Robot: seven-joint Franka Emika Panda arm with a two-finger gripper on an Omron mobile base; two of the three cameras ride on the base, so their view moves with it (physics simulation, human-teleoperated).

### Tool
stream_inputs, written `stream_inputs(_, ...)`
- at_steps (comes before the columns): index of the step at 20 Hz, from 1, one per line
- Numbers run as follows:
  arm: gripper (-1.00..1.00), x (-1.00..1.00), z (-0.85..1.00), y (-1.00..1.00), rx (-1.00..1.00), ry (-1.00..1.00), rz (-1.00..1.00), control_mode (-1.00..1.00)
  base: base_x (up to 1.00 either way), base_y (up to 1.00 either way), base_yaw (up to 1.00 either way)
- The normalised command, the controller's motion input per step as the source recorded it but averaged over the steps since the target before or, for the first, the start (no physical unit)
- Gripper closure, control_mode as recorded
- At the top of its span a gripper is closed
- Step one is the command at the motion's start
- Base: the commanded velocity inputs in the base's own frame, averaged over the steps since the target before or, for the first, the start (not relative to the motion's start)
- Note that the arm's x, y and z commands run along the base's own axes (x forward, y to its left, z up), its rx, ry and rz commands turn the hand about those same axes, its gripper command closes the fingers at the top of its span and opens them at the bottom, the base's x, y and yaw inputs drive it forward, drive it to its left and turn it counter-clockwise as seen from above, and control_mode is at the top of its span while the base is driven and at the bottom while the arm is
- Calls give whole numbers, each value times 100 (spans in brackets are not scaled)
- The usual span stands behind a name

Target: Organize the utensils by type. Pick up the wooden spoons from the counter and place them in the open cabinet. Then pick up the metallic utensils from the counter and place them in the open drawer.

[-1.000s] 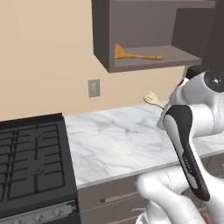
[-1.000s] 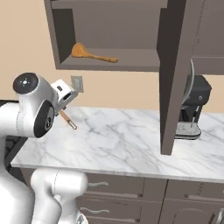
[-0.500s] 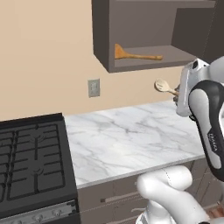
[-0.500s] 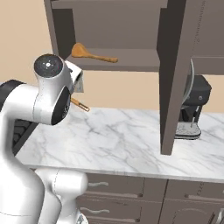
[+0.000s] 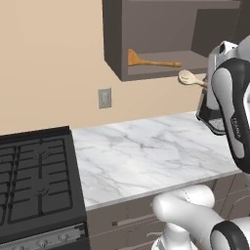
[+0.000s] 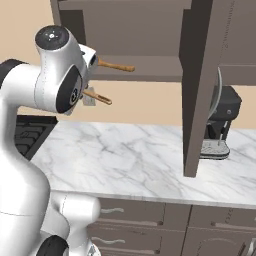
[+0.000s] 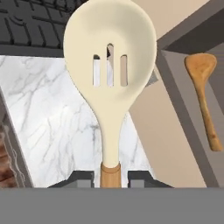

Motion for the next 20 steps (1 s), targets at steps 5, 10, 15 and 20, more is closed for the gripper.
stream_inputs(5,100,37,4,-1,-6,-14,0,-100,0,0,0)
stream_inputs(10,100,45,2,-1,0,-10,0,-100,0,0,0)
stream_inputs(15,100,53,1,-3,-3,-9,0,-100,0,0,0)
stream_inputs(20,100,63,0,0,-9,-5,5,-100,0,0,0)
